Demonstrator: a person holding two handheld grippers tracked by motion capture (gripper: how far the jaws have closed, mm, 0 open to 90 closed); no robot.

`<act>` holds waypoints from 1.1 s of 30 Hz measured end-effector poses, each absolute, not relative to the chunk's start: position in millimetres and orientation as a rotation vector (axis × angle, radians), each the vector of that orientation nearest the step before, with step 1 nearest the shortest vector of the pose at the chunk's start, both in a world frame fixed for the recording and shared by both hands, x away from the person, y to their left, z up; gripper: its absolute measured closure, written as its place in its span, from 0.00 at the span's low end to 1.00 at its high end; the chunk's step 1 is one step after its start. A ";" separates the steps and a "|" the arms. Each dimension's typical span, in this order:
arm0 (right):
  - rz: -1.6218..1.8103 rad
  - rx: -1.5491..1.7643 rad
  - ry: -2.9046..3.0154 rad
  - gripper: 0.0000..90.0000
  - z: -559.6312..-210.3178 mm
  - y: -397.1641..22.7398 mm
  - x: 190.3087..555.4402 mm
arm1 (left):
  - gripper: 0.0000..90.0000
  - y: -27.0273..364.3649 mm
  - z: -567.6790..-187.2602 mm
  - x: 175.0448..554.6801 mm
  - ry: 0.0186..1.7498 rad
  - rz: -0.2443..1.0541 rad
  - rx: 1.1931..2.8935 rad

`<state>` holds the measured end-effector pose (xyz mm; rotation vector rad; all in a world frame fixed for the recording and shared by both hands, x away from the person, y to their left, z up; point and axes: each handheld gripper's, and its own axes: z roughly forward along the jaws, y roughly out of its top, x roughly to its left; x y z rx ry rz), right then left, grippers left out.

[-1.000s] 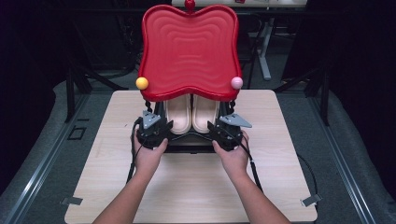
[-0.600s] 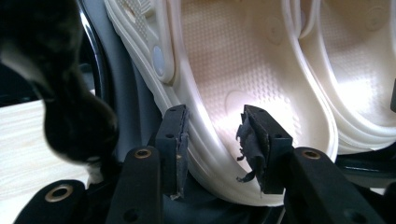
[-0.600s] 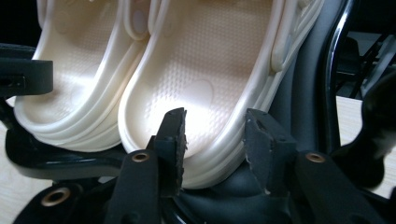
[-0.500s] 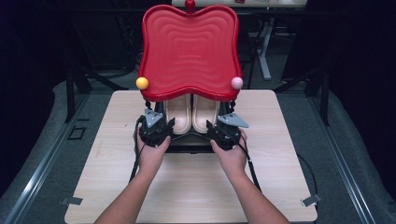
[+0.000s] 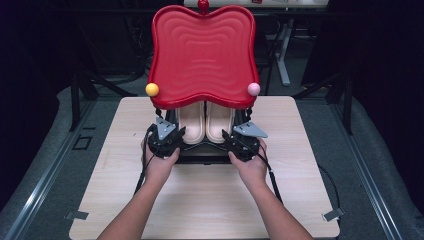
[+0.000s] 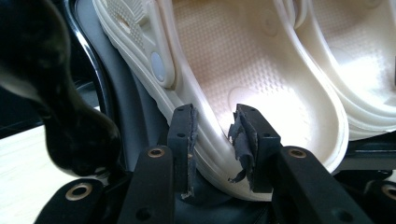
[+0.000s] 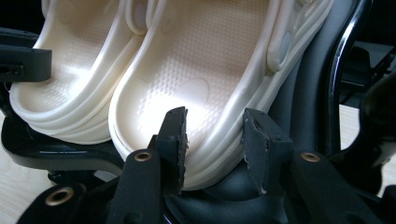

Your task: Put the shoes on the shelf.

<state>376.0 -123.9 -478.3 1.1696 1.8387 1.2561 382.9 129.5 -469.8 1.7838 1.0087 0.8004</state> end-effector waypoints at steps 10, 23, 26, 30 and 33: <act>1.239 1.146 1.846 0.67 -477.2 -123.8 375.9 | 0.76 131.5 -470.3 382.1 0.978 0.811 1.798; 1.231 1.181 1.818 0.66 -475.0 -122.8 373.7 | 0.69 131.5 -469.3 380.0 1.004 0.774 1.770; 1.250 1.189 1.828 0.64 -473.2 -123.5 370.9 | 0.64 130.4 -469.2 377.3 0.996 0.757 1.739; 1.269 1.168 1.829 0.64 -470.5 -121.8 365.2 | 0.61 129.8 -468.4 373.0 0.995 0.751 1.729; 1.270 1.157 1.831 0.63 -468.3 -121.8 360.5 | 0.59 130.5 -468.1 368.8 0.987 0.739 1.728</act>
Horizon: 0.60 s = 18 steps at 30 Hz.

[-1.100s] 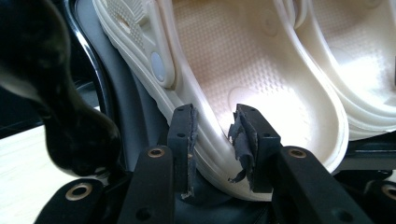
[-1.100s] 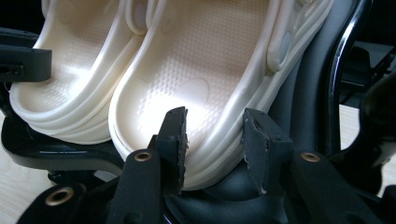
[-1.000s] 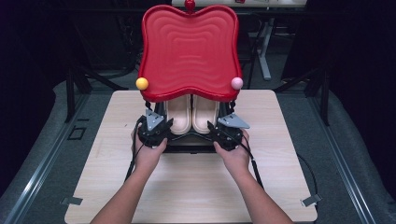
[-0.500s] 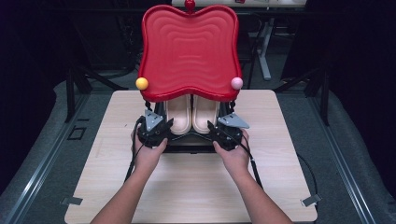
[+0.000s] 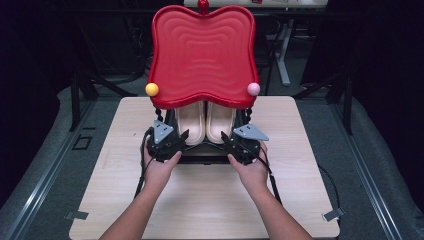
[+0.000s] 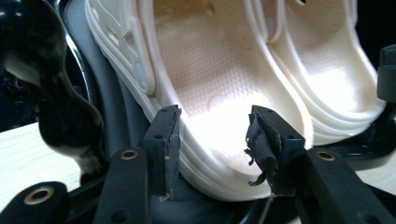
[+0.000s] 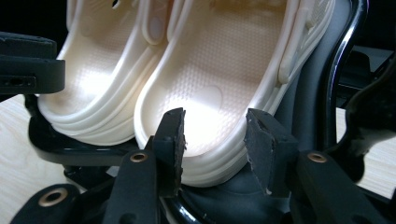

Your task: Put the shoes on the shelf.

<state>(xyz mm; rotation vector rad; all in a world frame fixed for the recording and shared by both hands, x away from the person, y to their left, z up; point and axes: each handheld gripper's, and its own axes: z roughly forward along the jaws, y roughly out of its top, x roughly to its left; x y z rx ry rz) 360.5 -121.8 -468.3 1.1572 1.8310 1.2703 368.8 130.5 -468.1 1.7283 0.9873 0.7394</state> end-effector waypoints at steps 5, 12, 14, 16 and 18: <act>1.263 1.137 1.849 0.63 -468.4 -125.1 352.1 | 0.59 134.4 -468.6 360.9 0.982 0.723 1.733; 1.229 1.100 1.880 0.62 -470.4 -132.3 337.7 | 0.59 140.6 -471.4 350.6 0.979 0.700 1.736; 1.230 1.093 1.884 0.61 -471.9 -134.2 334.4 | 0.59 141.9 -472.1 348.0 0.981 0.695 1.746; 1.224 1.088 1.903 0.60 -472.4 -137.3 329.5 | 0.59 143.5 -472.9 343.6 0.972 0.698 1.748; 1.253 1.079 1.913 0.59 -473.5 -139.9 325.9 | 0.59 145.0 -473.6 340.4 0.965 0.695 1.752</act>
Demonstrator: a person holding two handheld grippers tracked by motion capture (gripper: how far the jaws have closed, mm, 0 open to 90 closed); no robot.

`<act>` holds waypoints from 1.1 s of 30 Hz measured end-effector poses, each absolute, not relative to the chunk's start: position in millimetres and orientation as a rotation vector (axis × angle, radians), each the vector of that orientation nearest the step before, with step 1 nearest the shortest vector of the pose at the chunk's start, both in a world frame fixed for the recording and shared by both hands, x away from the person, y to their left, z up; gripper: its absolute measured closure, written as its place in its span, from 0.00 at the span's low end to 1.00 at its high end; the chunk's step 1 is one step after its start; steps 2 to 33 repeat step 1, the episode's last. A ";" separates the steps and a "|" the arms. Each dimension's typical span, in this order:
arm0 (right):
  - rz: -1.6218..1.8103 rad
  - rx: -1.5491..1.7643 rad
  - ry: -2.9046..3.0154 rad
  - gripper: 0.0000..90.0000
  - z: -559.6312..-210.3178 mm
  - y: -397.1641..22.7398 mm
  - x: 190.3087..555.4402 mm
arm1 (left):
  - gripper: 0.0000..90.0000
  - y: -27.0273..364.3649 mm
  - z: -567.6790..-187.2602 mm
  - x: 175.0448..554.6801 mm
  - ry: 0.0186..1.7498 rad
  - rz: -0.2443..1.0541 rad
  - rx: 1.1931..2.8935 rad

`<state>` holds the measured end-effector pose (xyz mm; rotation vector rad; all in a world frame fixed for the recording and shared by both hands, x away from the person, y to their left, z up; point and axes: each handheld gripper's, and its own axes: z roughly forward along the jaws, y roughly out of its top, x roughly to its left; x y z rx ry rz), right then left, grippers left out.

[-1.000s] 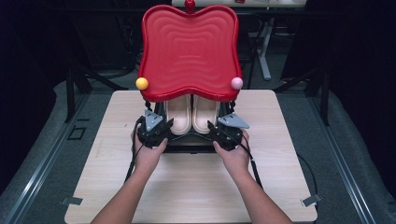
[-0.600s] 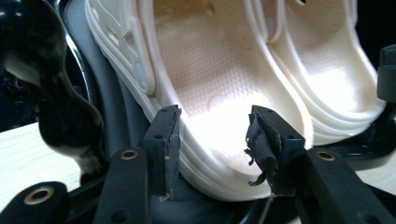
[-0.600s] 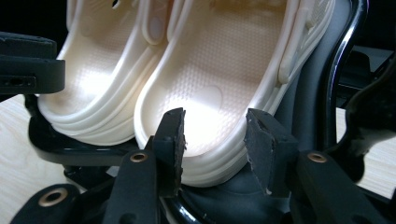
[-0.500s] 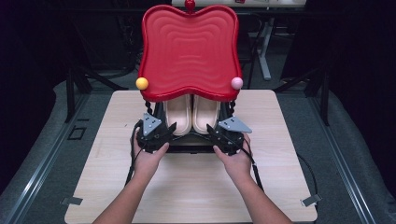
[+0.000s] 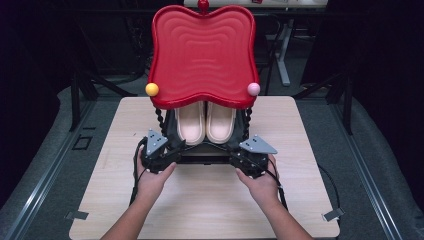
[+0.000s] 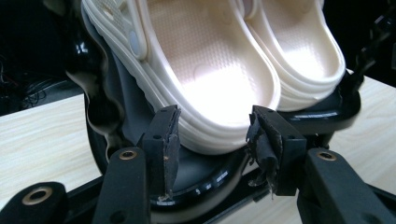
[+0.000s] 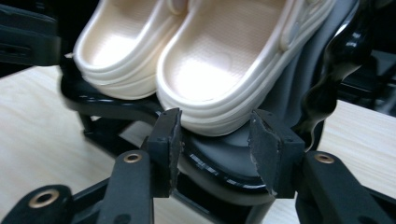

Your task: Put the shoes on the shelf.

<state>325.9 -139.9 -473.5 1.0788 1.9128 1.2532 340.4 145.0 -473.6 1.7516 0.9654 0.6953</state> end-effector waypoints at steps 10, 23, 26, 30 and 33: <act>1.265 1.076 1.916 0.58 -474.4 -141.1 324.0 | 0.59 146.2 -474.1 338.6 0.963 0.692 1.753; 1.265 1.076 1.916 0.58 -474.4 -141.1 324.0 | 0.59 146.2 -474.1 338.6 0.963 0.692 1.753; 1.265 1.076 1.916 0.58 -474.4 -141.1 324.0 | 0.59 146.2 -474.1 338.6 0.963 0.692 1.753; 1.265 1.076 1.916 0.58 -474.4 -141.1 324.0 | 0.59 146.2 -474.1 338.6 0.963 0.692 1.753; 1.265 1.076 1.916 0.58 -474.4 -141.1 324.0 | 0.59 146.2 -474.1 338.6 0.963 0.692 1.753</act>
